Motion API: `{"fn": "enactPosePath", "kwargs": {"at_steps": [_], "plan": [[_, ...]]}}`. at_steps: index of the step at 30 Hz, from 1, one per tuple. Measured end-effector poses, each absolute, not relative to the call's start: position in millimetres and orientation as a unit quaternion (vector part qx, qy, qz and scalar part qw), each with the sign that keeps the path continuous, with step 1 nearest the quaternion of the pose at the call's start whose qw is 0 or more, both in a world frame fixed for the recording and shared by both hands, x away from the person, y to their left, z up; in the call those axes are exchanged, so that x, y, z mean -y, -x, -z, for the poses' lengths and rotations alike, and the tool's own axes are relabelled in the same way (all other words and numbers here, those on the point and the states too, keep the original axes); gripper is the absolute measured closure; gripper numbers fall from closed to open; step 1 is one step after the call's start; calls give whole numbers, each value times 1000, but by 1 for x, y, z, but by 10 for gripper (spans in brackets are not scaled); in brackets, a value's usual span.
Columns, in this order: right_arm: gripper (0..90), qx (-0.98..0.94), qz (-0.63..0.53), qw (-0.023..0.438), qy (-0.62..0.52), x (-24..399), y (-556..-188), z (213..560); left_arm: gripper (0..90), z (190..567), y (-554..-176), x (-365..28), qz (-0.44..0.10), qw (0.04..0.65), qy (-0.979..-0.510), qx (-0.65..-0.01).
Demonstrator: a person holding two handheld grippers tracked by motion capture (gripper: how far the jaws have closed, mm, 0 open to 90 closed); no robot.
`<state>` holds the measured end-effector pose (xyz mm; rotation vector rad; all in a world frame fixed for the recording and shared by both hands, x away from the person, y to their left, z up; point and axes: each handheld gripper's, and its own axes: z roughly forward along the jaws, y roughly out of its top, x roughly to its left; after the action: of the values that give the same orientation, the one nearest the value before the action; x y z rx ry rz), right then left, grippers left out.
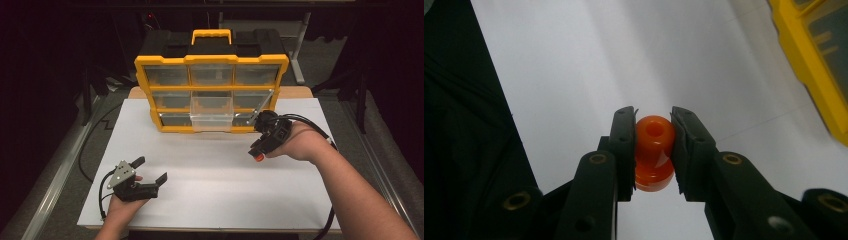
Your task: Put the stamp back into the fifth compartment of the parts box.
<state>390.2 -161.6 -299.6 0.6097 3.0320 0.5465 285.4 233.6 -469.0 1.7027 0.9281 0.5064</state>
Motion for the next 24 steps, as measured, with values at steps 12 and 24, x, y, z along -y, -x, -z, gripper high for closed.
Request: {"fn": "enactPosePath", "kwargs": {"at_steps": [12,24], "plan": [[737,-965,-175,12,-193,157,-393,274,1,469,-285,-234,-210,539,-718,-387],[737,-966,-175,21,-192,151,-398,254,1,469,-285,-234,-209,540,-719,-385]]}}
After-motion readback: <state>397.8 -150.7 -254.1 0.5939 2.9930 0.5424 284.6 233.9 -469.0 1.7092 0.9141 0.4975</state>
